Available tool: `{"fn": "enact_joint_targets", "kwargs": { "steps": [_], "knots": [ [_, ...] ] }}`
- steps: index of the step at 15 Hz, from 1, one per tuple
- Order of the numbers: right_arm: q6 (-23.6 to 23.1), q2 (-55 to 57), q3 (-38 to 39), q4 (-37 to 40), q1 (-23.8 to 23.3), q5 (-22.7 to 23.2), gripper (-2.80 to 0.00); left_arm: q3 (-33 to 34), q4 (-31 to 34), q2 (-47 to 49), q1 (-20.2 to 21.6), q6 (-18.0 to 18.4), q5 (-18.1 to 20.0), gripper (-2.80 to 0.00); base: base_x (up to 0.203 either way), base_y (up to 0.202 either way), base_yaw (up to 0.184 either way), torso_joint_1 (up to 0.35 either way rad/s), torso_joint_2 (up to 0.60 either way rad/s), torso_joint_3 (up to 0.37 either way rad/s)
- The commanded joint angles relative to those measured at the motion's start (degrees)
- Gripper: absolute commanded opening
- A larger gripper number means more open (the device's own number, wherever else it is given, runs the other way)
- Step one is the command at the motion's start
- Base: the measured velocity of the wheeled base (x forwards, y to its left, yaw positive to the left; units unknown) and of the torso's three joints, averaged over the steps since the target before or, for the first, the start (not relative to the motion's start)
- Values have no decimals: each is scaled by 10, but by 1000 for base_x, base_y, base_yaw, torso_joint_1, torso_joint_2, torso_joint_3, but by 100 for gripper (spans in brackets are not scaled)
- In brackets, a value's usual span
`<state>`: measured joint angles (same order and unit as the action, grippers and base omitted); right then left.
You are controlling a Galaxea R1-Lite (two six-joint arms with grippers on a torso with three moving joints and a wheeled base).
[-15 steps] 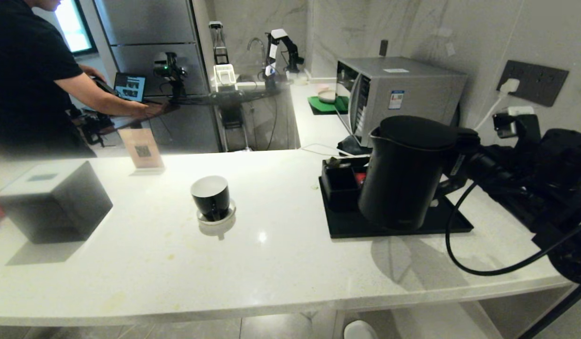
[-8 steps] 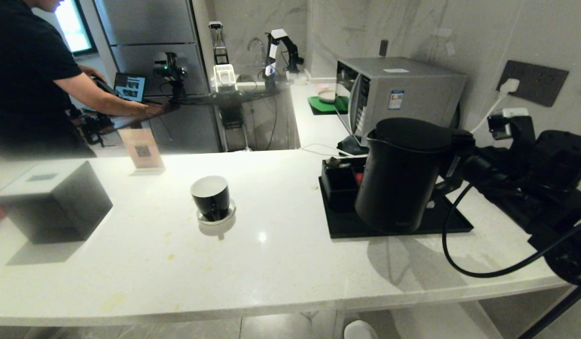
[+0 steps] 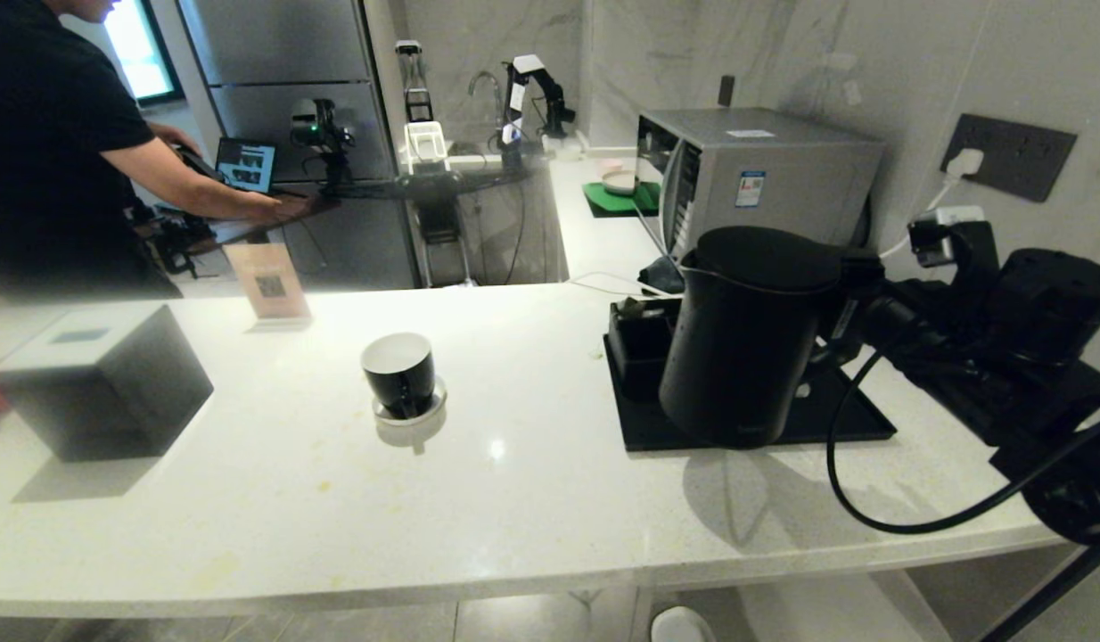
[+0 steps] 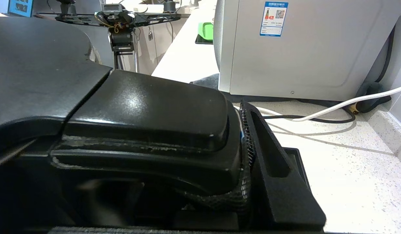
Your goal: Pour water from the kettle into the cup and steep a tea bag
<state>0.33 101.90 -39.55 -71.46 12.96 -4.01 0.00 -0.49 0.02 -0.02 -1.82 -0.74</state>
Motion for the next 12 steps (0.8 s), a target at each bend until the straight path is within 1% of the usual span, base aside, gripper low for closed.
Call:
{"fn": "enact_joint_targets", "kwargs": {
  "steps": [1, 12],
  "knots": [
    [0, 0, 0, -4, 1, 0, -280, 0, 0, 1, 0, -1, 0, -280, 0, 0, 0, 0, 0, 0],
    [-1, -7, 0, -4, 4, -1, -280, 0, 0, 1, 0, 0, 0, -280, 0, 0, 0, 0, 0, 0]
  ]
}}
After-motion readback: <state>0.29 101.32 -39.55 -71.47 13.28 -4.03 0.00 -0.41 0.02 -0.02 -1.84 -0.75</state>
